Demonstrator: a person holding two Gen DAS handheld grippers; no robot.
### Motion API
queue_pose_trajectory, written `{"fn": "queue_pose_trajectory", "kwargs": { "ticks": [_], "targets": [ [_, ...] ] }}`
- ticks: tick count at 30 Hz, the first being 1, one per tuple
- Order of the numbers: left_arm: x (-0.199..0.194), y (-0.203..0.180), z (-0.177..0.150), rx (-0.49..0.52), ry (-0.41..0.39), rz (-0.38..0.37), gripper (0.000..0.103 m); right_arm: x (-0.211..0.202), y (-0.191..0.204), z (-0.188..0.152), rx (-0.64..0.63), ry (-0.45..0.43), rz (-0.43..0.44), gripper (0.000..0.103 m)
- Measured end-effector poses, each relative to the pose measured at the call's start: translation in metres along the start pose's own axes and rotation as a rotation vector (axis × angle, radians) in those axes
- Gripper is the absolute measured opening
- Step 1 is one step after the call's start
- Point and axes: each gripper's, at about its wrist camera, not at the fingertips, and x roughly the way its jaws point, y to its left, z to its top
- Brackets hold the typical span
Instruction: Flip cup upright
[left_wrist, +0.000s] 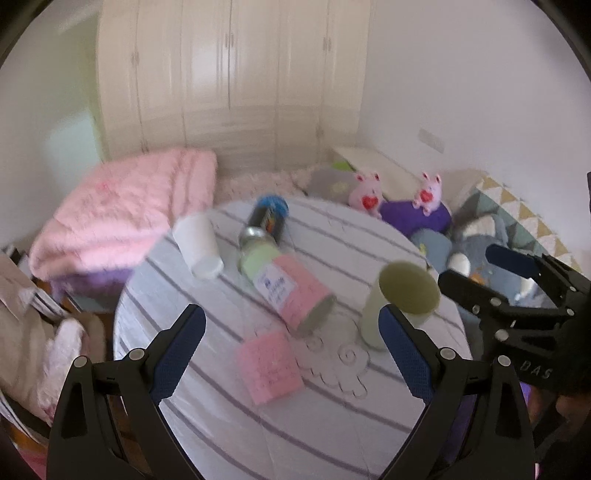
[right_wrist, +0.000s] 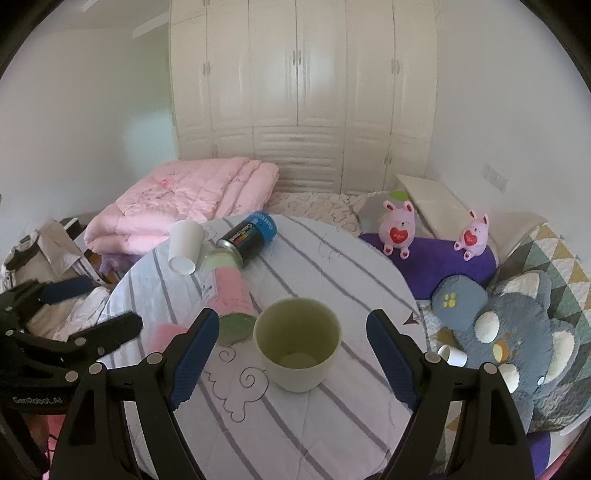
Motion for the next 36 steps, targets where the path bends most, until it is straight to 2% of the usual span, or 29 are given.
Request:
{"fn": "queue_pose_trajectory", "kwargs": {
  "ticks": [1,4,14,26,36],
  "targets": [
    [-0.001,-0.001,0.0,0.003,-0.011,0.004,0.103,0.0,0.0,0.0,-0.003,-0.007,-0.011,0.083],
    [-0.003,-0.004,0.002,-0.002,-0.047,-0.013,0.103,0.002,0.0,-0.002,-0.007,-0.014,-0.033,0.083],
    [0.008,-0.008,0.002,-0.025,-0.018,-0.046,0.103,-0.001,-0.003,-0.002,-0.002,-0.043,-0.057,0.084],
    [0.005,-0.011,0.002,-0.013,-0.085,-0.024,0.103,0.001,-0.005,-0.003,-0.006,-0.053,-0.059,0.084],
    [0.004,-0.012,0.001,-0.013,-0.083,-0.017,0.103,0.006,-0.006,-0.006,0.0,-0.021,-0.055,0.084]
  ]
}}
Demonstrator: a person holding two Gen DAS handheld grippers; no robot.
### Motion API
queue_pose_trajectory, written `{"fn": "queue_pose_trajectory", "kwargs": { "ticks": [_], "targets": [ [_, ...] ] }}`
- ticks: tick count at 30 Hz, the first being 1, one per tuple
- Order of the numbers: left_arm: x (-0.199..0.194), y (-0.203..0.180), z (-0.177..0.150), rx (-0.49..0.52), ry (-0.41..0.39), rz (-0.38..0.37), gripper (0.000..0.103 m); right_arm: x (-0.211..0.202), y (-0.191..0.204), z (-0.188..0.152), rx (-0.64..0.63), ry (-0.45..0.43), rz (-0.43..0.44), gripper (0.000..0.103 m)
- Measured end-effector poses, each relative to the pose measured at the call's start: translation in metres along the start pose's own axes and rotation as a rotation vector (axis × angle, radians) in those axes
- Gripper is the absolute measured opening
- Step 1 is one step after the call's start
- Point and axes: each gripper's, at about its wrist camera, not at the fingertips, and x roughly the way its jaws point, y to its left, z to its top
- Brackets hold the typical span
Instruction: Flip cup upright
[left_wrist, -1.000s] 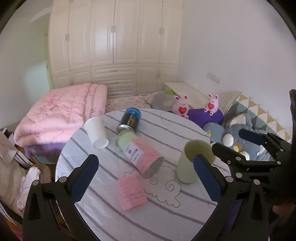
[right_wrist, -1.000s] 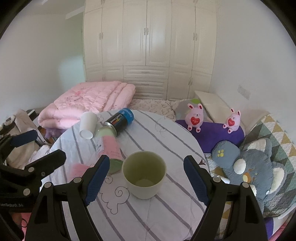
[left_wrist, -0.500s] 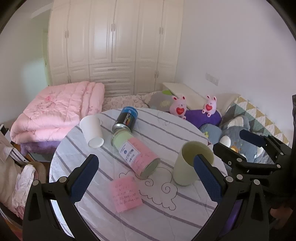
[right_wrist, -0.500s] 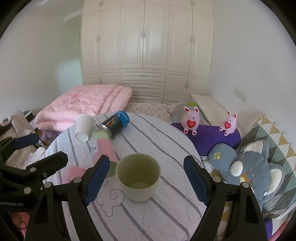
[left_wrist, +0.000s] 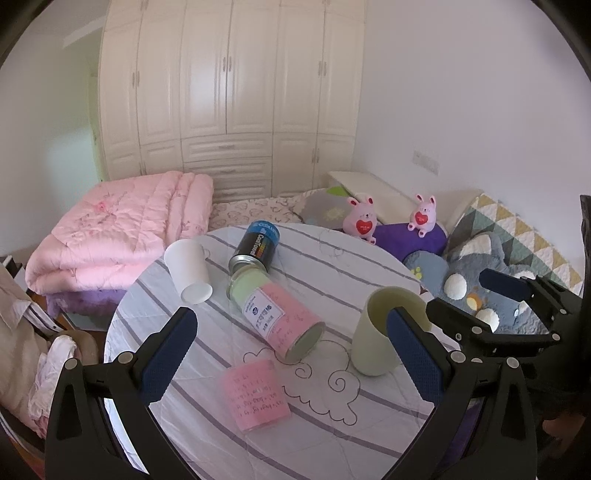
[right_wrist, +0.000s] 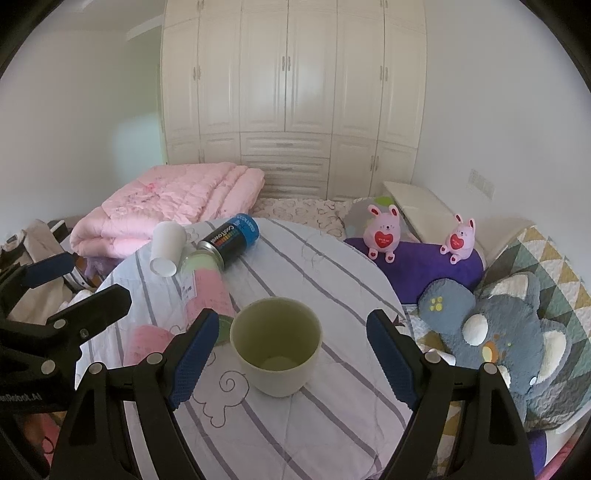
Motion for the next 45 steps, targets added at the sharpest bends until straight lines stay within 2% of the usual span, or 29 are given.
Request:
{"fn": "queue_pose_trajectory", "kwargs": {
  "ticks": [7,12,18,25,29,33,45],
  "targets": [
    [0.001,0.0,-0.002,0.007,0.001,0.012,0.103,0.002,-0.004,-0.002,0.008,0.011,-0.004,0.084],
    [0.003,-0.003,-0.003,0.025,-0.014,0.024,0.103,0.0,-0.008,-0.004,0.013,-0.018,-0.005,0.084],
    [-0.001,-0.01,-0.002,0.073,-0.072,0.062,0.103,-0.006,-0.004,-0.008,-0.016,-0.114,-0.049,0.084],
    [-0.005,-0.012,0.0,0.064,-0.098,0.034,0.103,-0.019,-0.001,-0.008,-0.044,-0.246,-0.1,0.084],
    [-0.013,-0.016,-0.001,0.072,-0.168,0.029,0.103,-0.023,0.0,-0.009,-0.046,-0.292,-0.106,0.084],
    [-0.02,-0.019,-0.002,0.079,-0.217,0.02,0.103,-0.024,-0.002,-0.009,-0.042,-0.306,-0.105,0.084],
    [-0.018,-0.021,-0.002,0.072,-0.202,0.017,0.103,-0.023,-0.005,-0.011,-0.035,-0.297,-0.105,0.084]
  ]
}}
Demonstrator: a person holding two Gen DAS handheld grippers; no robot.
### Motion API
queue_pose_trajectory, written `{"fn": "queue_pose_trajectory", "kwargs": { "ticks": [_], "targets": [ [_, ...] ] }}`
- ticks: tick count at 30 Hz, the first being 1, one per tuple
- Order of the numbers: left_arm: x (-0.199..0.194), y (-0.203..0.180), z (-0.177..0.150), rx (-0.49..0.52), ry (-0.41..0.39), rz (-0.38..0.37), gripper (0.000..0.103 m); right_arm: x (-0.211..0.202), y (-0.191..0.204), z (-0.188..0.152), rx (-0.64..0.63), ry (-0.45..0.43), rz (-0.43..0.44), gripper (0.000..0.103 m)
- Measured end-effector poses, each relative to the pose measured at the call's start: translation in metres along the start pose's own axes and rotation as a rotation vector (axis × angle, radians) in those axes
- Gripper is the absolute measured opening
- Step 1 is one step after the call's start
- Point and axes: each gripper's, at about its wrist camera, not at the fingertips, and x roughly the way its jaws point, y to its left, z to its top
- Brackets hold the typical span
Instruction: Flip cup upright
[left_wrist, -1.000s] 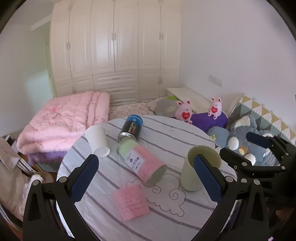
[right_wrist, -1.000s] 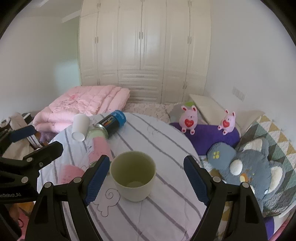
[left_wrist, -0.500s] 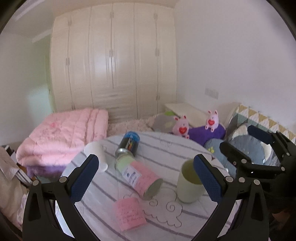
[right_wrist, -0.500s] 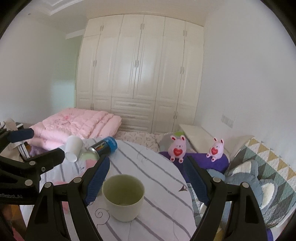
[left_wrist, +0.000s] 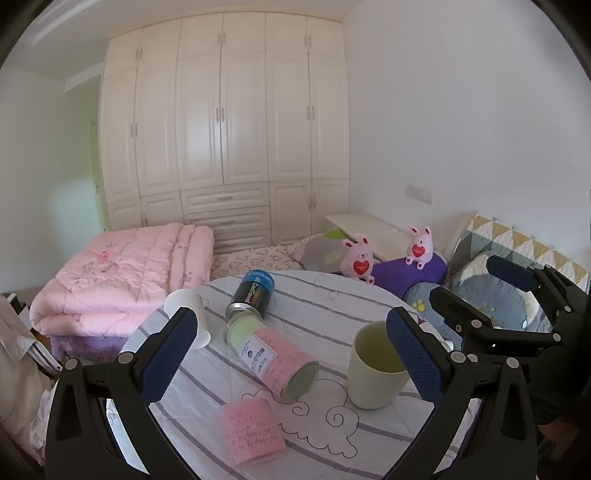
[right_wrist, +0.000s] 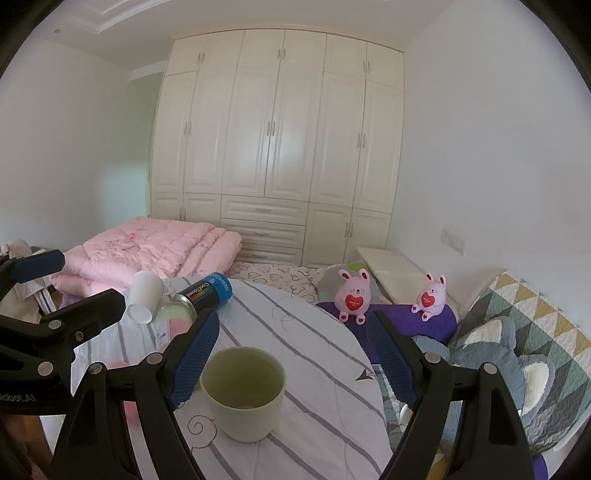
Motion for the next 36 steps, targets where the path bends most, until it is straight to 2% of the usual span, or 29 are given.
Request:
{"fn": "queue_pose_trajectory", "kwargs": {
  "ticks": [36],
  "targets": [
    [0.006,0.007,-0.007,-0.011,0.028,0.017,0.103,0.011,-0.004,-0.013,0.0,0.098,0.006,0.084]
  ]
}}
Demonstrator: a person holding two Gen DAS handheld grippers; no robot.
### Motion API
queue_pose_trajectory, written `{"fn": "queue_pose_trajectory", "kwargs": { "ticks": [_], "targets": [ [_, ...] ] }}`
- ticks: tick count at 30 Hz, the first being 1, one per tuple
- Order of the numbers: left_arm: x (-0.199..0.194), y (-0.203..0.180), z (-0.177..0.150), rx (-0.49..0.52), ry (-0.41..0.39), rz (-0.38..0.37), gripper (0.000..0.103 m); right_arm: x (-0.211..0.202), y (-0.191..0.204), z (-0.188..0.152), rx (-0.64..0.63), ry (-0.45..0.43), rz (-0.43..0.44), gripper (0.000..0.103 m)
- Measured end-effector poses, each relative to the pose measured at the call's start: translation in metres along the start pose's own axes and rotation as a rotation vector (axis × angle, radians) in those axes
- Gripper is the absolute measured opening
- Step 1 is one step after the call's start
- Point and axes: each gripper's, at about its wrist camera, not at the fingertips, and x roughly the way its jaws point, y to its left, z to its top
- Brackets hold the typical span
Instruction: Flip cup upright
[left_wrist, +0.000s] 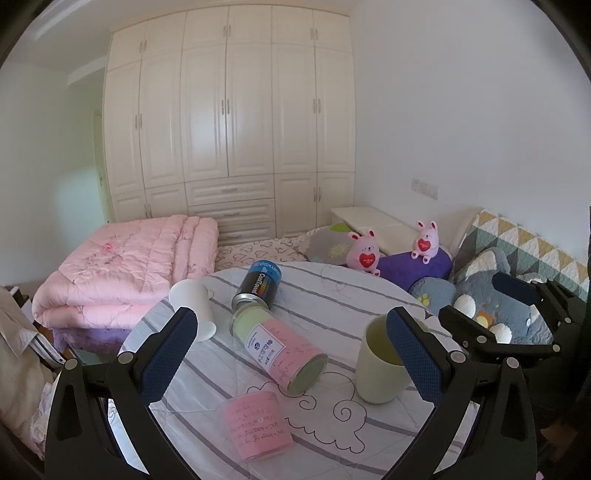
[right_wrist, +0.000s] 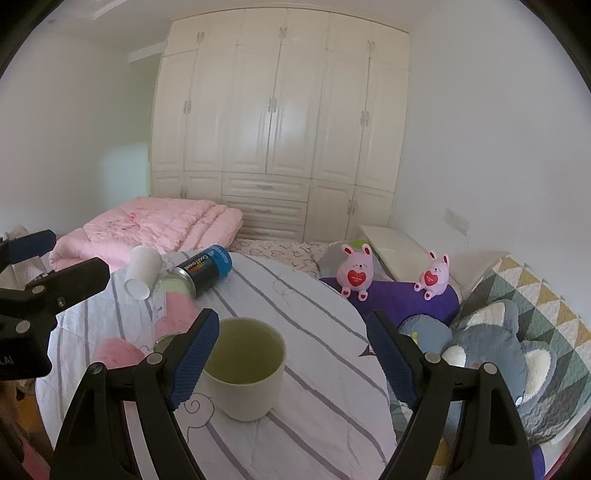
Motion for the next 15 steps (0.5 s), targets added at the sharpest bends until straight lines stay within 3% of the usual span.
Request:
{"fn": "queue_pose_trajectory", "kwargs": {
  "ticks": [15],
  "targets": [
    [0.005,0.0,-0.001,0.003,0.022,-0.002,0.103,0.003,-0.006,-0.016,-0.017,0.066,-0.015,0.084]
  ]
}}
